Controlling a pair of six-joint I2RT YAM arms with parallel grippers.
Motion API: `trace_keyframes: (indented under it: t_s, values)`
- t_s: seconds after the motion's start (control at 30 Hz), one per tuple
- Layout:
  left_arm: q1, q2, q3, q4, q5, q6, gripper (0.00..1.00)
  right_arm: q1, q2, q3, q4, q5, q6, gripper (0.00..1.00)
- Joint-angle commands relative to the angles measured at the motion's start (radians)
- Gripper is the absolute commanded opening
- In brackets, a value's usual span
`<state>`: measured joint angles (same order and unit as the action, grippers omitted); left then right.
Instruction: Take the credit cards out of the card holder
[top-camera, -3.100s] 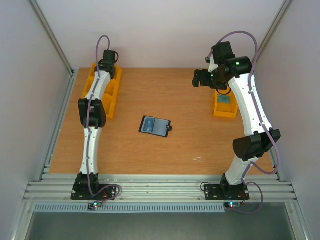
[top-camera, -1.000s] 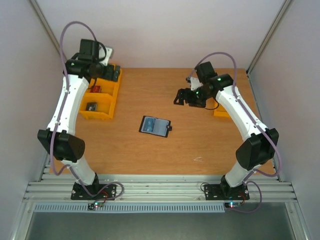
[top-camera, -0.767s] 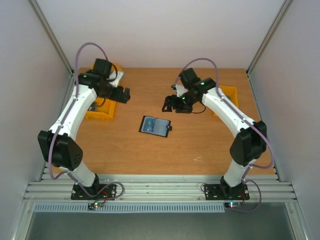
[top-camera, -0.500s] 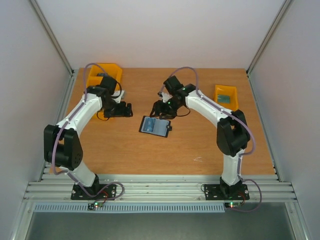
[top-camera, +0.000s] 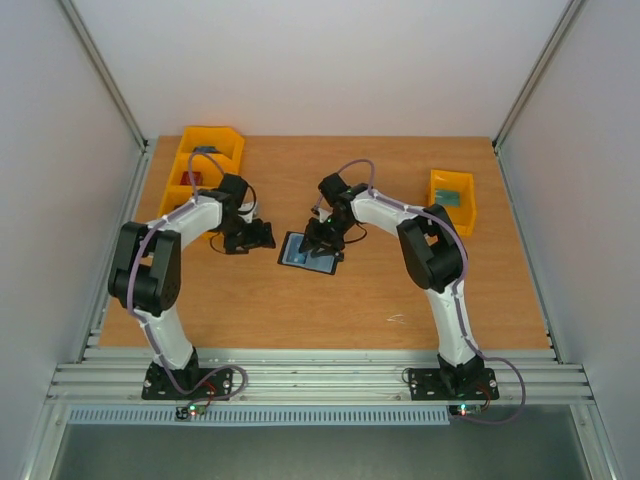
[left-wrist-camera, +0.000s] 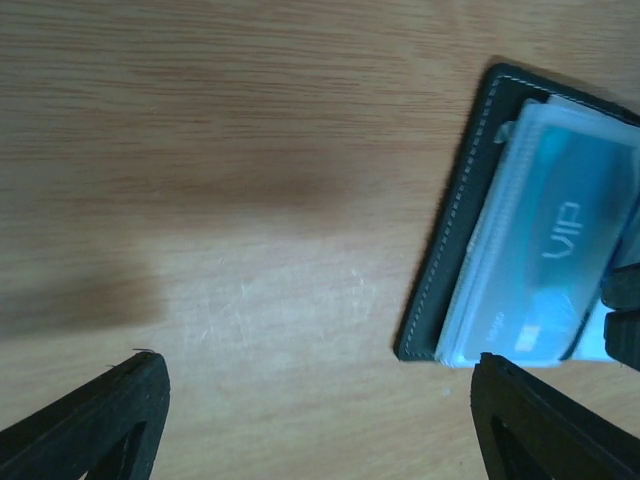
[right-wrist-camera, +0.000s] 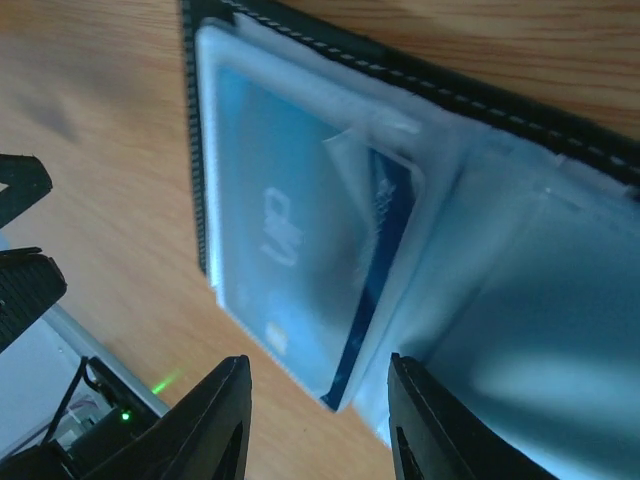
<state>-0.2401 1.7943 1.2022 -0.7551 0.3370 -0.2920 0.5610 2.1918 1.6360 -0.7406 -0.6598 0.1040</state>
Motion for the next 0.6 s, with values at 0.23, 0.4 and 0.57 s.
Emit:
trace_keyframes:
  t_s: [0.23,0.4,0.57]
  values:
    - [-0.031,0.168,0.077,0.046,0.077,-0.013,0.79,-0.009,0.102,0.072,0.011,-0.063,-0.001,0.35]
    - [-0.046,0.232,0.109,0.037,0.121,0.001,0.75,-0.014,0.134,0.097,0.076,-0.150,0.007,0.33]
    - [-0.068,0.246,0.121,0.043,0.146,0.016,0.63,-0.013,0.150,0.114,0.165,-0.231,0.046,0.32]
